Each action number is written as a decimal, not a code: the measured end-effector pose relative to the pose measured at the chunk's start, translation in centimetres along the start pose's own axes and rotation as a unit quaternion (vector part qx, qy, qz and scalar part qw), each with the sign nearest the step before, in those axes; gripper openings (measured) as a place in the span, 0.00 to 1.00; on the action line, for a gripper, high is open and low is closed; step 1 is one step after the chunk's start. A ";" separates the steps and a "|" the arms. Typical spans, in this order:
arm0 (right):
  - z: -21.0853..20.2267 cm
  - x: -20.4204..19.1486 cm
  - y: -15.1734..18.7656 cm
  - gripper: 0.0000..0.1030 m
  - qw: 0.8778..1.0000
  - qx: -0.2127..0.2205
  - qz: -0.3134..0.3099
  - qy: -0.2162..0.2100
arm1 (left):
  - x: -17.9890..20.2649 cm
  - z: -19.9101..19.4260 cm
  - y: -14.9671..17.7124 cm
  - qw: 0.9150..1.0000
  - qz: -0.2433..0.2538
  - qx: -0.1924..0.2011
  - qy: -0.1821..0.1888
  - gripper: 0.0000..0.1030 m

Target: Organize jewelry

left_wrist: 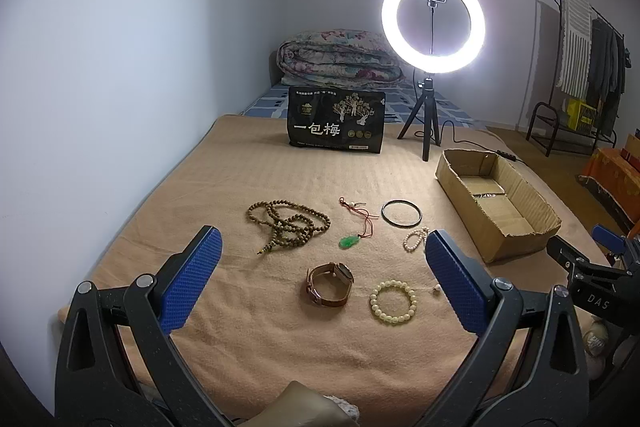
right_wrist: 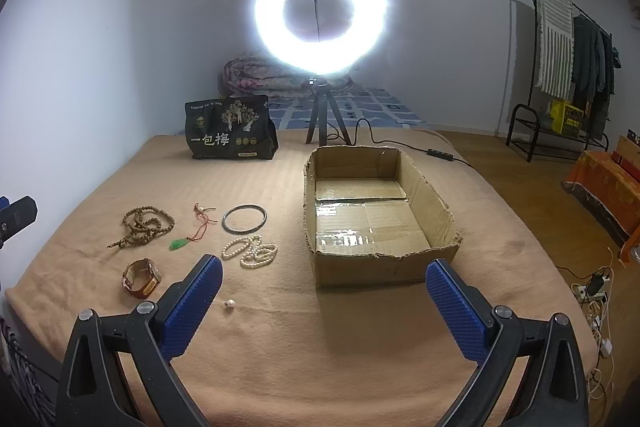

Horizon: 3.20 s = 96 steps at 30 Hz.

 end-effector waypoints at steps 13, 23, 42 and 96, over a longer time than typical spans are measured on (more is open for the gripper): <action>0.2 0.0 0.1 1.00 1.000 -0.002 0.002 -0.003 | 0.0 0.0 0.0 1.000 -0.001 0.001 0.000 1.00; 0.2 -0.1 0.0 1.00 1.000 -0.003 0.002 -0.004 | 0.0 0.0 0.0 1.000 -0.002 0.001 0.000 1.00; 0.4 -0.2 0.2 1.00 1.000 -0.007 0.003 -0.007 | 0.4 0.1 -0.8 1.000 -0.001 0.001 0.000 1.00; 7.7 -2.0 -4.1 1.00 0.996 -0.046 -0.049 -0.065 | -5.4 10.0 -3.0 0.995 -0.013 -0.095 -0.005 1.00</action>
Point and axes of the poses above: each gripper's, at about its wrist camera, not at the fingertips, and z roughly the way its jaws point, x to its right, y to its underside, the point moved 2 cm from there along z, roughly the way its jaws point, and after that the axes turned 14 degrees about -y, right-handed, at the moved point
